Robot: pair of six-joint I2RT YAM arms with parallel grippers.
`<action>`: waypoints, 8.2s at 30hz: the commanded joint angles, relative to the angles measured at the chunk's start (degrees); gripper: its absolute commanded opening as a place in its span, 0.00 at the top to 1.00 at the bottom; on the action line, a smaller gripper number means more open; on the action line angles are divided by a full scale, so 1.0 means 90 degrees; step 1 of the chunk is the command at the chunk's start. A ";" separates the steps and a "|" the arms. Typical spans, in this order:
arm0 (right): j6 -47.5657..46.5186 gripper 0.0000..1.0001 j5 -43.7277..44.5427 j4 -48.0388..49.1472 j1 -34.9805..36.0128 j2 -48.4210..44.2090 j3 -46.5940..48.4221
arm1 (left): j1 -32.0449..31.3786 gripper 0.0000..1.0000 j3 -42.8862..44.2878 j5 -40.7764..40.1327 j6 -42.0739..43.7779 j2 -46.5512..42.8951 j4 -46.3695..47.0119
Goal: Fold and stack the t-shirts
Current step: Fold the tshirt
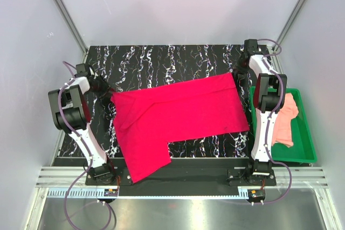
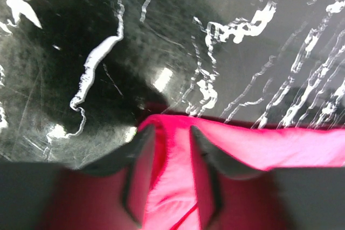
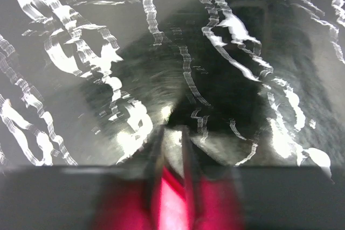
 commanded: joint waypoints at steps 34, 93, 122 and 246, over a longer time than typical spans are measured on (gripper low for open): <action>-0.1413 0.59 -0.1724 -0.0703 -0.0035 -0.0133 0.0217 | 0.0036 0.68 0.0464 0.0397 0.0256 0.0160 -0.0295; -0.0321 0.31 -0.0864 -0.2022 0.1702 -0.4992 -0.2905 | -0.2620 0.60 -0.0122 -0.0511 0.1428 -0.1316 -0.0813; -0.0729 0.31 -0.0747 -0.2031 0.1811 -0.6256 -0.4168 | -0.3256 0.61 0.0991 -0.2317 0.1271 -0.0172 -0.1222; 0.2649 0.68 -0.4448 0.2862 0.4848 -0.1148 -0.3358 | -0.1390 0.75 -0.3130 -0.0540 0.0070 -0.3307 -0.0950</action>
